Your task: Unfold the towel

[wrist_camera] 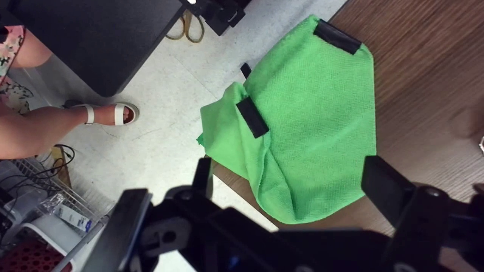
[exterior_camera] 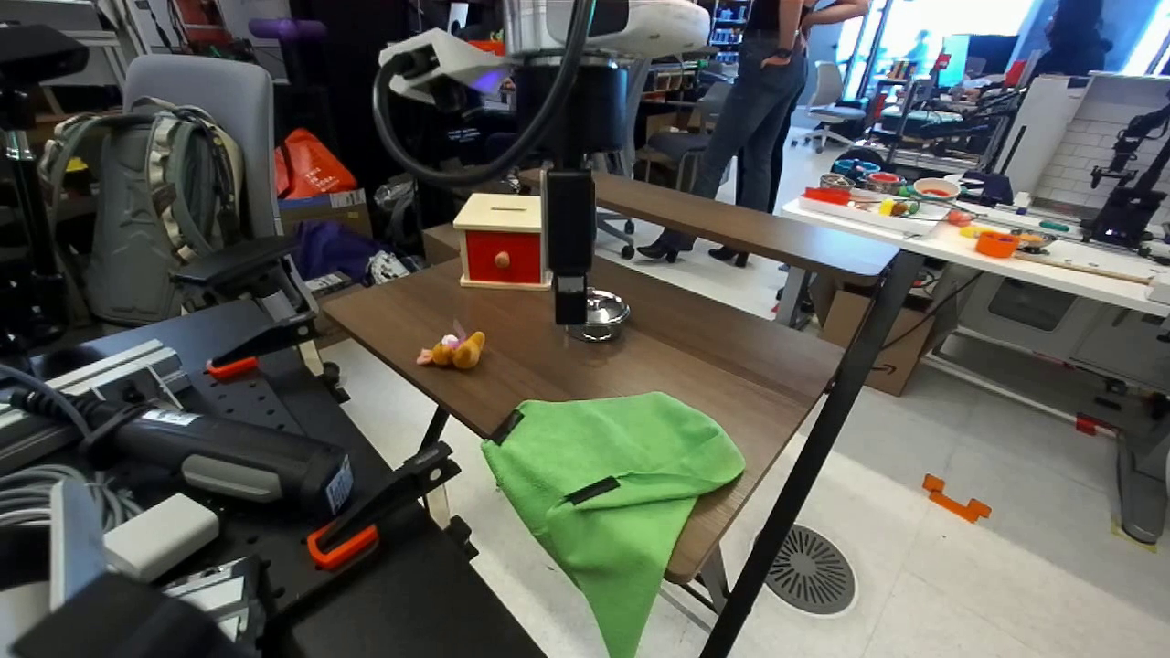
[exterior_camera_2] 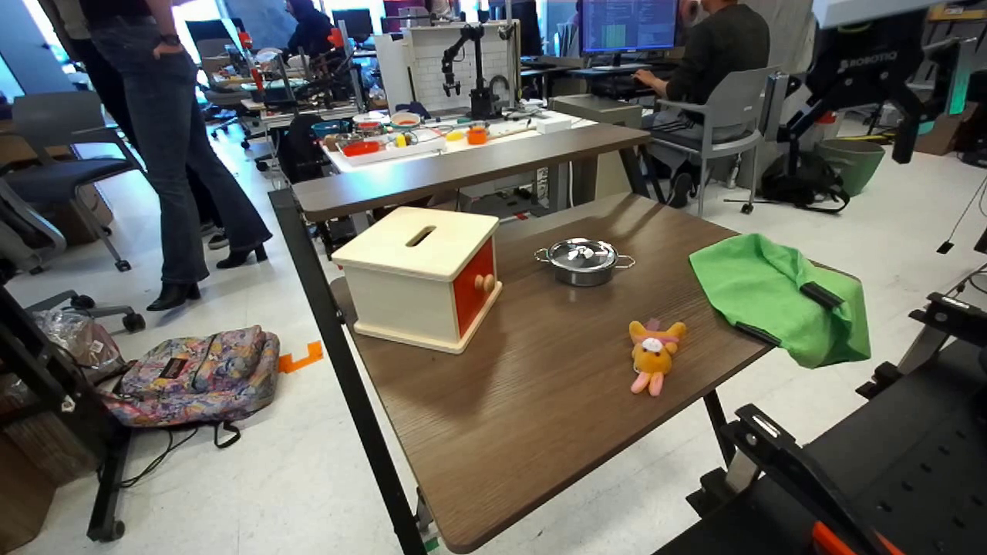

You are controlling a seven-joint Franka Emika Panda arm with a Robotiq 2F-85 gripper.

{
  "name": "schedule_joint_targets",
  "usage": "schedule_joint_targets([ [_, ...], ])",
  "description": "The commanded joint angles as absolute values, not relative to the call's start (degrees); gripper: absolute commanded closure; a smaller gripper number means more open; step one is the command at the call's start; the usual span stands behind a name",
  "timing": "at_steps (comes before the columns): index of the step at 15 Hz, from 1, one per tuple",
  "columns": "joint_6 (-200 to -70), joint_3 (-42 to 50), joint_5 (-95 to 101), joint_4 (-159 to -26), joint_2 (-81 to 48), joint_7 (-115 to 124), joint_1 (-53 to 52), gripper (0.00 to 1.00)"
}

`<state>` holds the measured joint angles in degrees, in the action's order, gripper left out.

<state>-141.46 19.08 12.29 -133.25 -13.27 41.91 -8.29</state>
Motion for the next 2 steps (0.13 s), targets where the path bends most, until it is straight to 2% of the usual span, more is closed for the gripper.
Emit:
schedule_joint_targets([
  [1,-141.17,16.03,13.31,-133.01,-13.11,42.6,-5.22,0.0],
  [2,-141.17,16.03,13.3,-133.03,-13.15,42.59,-5.11,0.0],
])
